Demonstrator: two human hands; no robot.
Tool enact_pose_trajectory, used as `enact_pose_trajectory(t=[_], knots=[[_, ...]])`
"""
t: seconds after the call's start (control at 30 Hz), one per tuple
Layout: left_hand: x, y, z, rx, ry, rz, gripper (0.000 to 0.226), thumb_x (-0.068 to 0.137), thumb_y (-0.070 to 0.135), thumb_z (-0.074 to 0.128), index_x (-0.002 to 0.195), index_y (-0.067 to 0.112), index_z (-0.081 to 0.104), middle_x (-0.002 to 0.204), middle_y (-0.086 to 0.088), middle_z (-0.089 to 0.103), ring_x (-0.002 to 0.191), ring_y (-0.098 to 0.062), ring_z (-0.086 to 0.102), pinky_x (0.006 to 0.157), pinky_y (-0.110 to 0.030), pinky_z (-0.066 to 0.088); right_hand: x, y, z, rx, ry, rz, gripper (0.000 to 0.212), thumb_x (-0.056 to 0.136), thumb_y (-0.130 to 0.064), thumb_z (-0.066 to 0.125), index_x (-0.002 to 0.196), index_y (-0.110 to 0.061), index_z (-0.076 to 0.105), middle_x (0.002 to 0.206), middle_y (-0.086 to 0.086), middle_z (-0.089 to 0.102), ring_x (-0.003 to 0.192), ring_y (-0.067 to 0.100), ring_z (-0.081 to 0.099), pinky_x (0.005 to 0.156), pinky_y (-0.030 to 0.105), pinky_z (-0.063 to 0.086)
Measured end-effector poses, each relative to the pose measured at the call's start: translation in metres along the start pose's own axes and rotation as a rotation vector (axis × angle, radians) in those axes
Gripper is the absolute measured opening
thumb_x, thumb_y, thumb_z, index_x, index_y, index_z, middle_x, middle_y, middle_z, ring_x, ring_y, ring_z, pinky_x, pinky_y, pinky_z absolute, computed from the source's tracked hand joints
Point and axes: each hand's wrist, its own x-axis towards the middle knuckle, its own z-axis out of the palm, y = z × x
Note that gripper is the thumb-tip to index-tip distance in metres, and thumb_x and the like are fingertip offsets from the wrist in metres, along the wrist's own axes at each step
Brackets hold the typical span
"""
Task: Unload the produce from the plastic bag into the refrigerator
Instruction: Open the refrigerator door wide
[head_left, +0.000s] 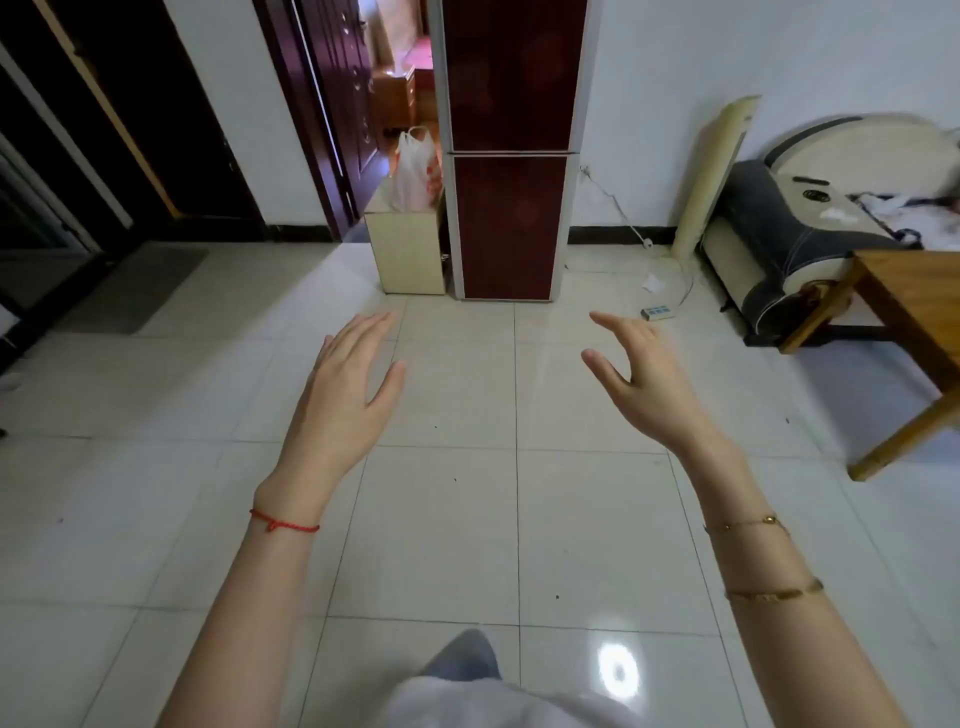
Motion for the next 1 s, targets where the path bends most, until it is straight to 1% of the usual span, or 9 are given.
enact_pose_trajectory(t=[0.07,0.2,0.4,0.57,0.63,0.77,0.9,1.0], knots=[[0.006,-0.004,0.003,0.006,0.016,-0.009,0.050,0.100,0.027,0.046,0.148,0.018,0.036,0.154,0.001,0.038,0.144,-0.013,0.027,0.120,-0.045,0.023,0.009,0.003,0.004,-0.005,-0.002,-0.006,0.049,0.099,-0.038,0.050,0.142,-0.016,0.046,0.141,-0.001,0.052,0.135,0.017,0.039,0.106,0.020,0.024],[0.020,-0.015,0.016,0.014,-0.009,-0.049,0.050,0.101,0.027,0.046,0.149,0.017,0.036,0.154,0.001,0.037,0.144,-0.012,0.027,0.121,-0.044,0.022,0.029,0.010,0.020,-0.007,-0.056,0.015,0.048,0.099,-0.038,0.050,0.142,-0.017,0.046,0.141,0.000,0.052,0.135,0.018,0.039,0.108,0.025,0.027],[0.072,-0.051,0.040,0.003,-0.009,-0.081,0.050,0.100,0.024,0.048,0.148,0.015,0.037,0.153,-0.001,0.039,0.145,-0.015,0.029,0.120,-0.045,0.023,0.091,0.029,0.056,0.004,-0.096,0.014,0.049,0.099,-0.038,0.050,0.142,-0.016,0.046,0.141,0.000,0.052,0.136,0.018,0.039,0.108,0.023,0.026],[0.147,-0.092,0.054,-0.007,-0.024,-0.116,0.050,0.100,0.026,0.047,0.148,0.016,0.038,0.153,-0.001,0.040,0.144,-0.014,0.030,0.120,-0.044,0.024,0.174,0.040,0.091,0.012,-0.114,0.026,0.048,0.099,-0.037,0.050,0.142,-0.016,0.046,0.142,0.000,0.051,0.136,0.017,0.039,0.107,0.020,0.022],[0.182,-0.108,0.054,-0.016,-0.012,-0.140,0.050,0.100,0.027,0.047,0.148,0.017,0.037,0.153,0.000,0.039,0.144,-0.013,0.029,0.120,-0.043,0.024,0.215,0.042,0.104,0.006,-0.118,0.030,0.048,0.099,-0.037,0.049,0.142,-0.016,0.047,0.141,0.000,0.052,0.136,0.018,0.040,0.106,0.020,0.023],[0.253,-0.140,0.049,-0.019,0.016,-0.169,0.049,0.100,0.025,0.048,0.148,0.017,0.038,0.153,-0.001,0.039,0.145,-0.015,0.029,0.121,-0.041,0.024,0.296,0.042,0.128,0.007,-0.103,0.014,0.047,0.099,-0.037,0.049,0.142,-0.017,0.047,0.141,-0.001,0.052,0.135,0.017,0.041,0.107,0.022,0.026],[0.323,-0.169,0.050,-0.008,-0.008,-0.163,0.050,0.100,0.027,0.047,0.148,0.018,0.037,0.154,0.000,0.039,0.145,-0.013,0.028,0.121,-0.043,0.023,0.364,0.045,0.151,0.025,-0.106,0.019,0.048,0.099,-0.039,0.049,0.143,-0.018,0.046,0.143,-0.002,0.051,0.136,0.016,0.039,0.112,0.029,0.031],[0.369,-0.187,0.053,0.005,-0.031,-0.160,0.050,0.100,0.028,0.047,0.148,0.018,0.037,0.154,0.001,0.039,0.145,-0.013,0.028,0.120,-0.043,0.024,0.406,0.052,0.169,0.032,-0.112,0.030,0.047,0.099,-0.039,0.049,0.142,-0.019,0.046,0.142,-0.003,0.052,0.135,0.015,0.039,0.109,0.023,0.027]])
